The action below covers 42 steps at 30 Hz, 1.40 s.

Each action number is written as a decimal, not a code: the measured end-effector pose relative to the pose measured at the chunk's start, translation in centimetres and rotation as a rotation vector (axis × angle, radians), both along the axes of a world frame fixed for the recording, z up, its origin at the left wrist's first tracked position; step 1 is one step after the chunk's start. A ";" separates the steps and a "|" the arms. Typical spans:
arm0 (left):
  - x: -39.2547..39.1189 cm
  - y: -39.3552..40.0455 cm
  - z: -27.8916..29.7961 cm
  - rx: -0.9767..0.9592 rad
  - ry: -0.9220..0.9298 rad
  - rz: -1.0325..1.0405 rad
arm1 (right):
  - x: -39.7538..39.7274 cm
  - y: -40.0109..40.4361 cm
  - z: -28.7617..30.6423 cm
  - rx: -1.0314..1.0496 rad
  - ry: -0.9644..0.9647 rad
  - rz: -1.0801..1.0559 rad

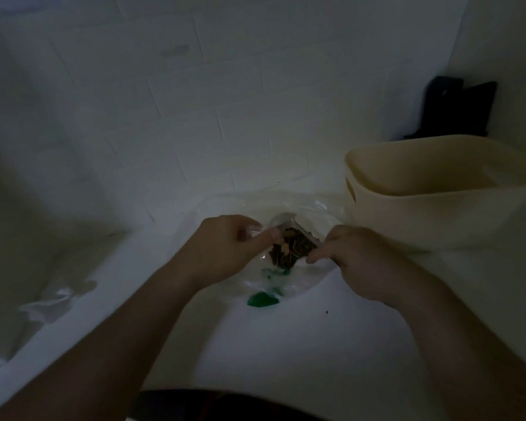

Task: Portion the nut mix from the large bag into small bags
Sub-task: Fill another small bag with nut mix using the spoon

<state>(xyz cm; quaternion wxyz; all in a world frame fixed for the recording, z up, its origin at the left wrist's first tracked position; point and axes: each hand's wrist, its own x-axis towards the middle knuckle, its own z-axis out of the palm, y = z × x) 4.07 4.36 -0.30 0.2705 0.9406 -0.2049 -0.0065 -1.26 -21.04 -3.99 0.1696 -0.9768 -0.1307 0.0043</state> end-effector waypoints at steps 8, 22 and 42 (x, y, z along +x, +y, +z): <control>-0.5 -0.8 -2.5 0.008 0.076 0.076 | 0.5 0.2 0.6 0.180 -0.271 0.074; 0.6 -0.4 -1.7 -0.206 0.013 0.092 | -1.2 1.4 4.2 0.413 -0.656 -0.275; 1.9 -1.8 -2.9 0.009 0.109 0.120 | -0.9 2.0 -0.1 -0.159 -0.460 -0.223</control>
